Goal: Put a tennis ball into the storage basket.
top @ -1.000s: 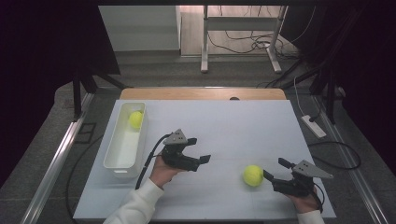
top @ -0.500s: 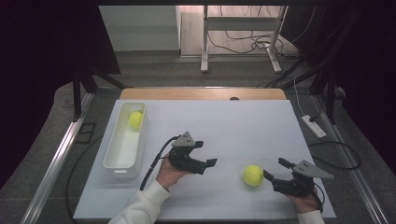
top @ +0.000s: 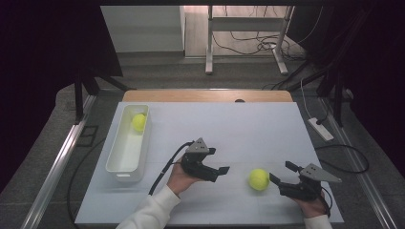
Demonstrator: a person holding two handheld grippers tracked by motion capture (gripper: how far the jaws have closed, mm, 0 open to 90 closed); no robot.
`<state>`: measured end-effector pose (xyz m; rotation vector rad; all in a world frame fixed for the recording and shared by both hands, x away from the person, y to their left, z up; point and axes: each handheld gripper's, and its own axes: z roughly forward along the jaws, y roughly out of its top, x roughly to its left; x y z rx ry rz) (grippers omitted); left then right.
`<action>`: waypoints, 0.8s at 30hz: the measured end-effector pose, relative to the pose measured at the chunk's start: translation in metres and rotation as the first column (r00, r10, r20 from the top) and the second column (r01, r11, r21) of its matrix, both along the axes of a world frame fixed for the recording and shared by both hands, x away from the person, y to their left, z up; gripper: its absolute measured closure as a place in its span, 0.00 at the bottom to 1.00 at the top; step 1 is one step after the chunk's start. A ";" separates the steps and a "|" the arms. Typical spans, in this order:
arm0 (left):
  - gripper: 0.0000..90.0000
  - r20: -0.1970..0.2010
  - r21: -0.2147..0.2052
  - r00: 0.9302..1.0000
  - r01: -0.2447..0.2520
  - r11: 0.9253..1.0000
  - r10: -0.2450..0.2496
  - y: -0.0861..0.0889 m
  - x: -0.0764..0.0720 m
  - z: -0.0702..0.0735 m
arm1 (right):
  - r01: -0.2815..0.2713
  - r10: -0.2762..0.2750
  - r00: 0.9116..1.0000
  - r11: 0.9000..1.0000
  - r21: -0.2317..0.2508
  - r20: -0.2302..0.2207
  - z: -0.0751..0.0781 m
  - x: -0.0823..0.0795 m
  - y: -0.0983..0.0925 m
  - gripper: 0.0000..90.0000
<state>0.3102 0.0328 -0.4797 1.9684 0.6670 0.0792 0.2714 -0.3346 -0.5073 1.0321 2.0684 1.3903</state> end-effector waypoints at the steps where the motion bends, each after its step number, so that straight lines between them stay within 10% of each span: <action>1: 0.14 -0.002 -0.001 1.000 0.000 1.000 0.000 -0.001 0.000 0.000 | 0.000 0.000 1.000 1.000 -0.003 0.000 0.000 0.000 0.000 0.19; 24: 0.14 -0.019 0.045 0.999 0.047 0.998 -0.046 -0.026 0.000 -0.015 | 0.006 -0.006 1.000 1.000 0.006 -0.002 0.000 0.001 -0.001 0.19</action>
